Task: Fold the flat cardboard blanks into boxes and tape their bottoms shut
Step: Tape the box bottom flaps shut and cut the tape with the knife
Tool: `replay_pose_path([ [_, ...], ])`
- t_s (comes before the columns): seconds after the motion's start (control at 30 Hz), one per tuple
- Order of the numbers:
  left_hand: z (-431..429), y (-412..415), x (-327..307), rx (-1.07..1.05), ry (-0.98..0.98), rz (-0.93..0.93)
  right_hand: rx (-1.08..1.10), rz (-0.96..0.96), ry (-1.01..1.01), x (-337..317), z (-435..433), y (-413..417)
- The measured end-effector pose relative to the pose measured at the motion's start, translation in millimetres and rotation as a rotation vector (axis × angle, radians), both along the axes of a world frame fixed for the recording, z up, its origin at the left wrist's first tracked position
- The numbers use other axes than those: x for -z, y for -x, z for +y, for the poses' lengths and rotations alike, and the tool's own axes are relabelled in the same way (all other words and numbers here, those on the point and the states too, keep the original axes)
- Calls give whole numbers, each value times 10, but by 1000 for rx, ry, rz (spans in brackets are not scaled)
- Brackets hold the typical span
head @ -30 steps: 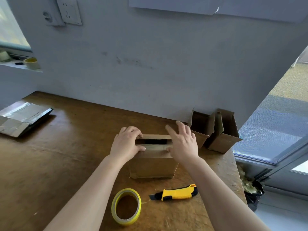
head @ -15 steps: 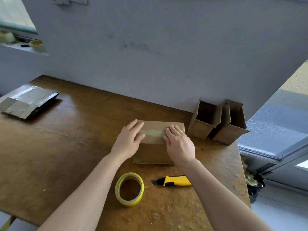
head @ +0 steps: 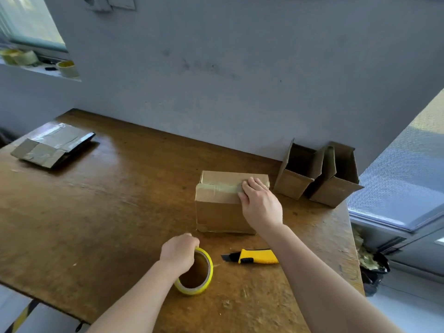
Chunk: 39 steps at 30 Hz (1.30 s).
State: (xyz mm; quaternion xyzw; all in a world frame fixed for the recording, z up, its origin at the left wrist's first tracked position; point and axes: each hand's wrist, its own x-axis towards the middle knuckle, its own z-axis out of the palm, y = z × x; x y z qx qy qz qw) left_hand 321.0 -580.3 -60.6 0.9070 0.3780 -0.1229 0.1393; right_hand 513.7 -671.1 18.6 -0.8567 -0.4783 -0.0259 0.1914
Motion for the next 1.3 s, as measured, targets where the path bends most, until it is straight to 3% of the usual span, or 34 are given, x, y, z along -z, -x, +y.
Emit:
replay_pose_path([
  [0.2,3,-175,-675,27,502,-662,-18,74,22,26,-13,-80],
  [0.43,150,-628,-1136,6,400,-1080,-45,65,-42,-45,-39,-109],
  [0.5,229,-722,-1136,-113,409,-1100,-56,66,-65,-54,-59,-121],
  [0.67,359,-870,-977,-322,425,-950,-3,156,-108,-86,-29,-116],
  [0.73,388,-891,-959,-343,415,-954,49,313,-195,-170,-18,-115],
  [0.83,411,-909,-949,-350,410,-943,-4,751,-396,-375,18,-63],
  [0.93,401,-907,-929,-350,406,-992,-178,841,-329,-490,87,6],
  [1.03,415,-856,-933,-285,481,-1028,-167,926,-360,-594,195,19],
  [1.1,436,-794,-943,-180,571,-1032,-99,845,-431,-664,278,-40],
  [1.17,456,-741,-948,-133,652,-1025,-96,646,-421,-704,341,-117],
  [1.3,492,-712,-975,-260,801,-1067,-157,348,-265,-699,395,-164],
])
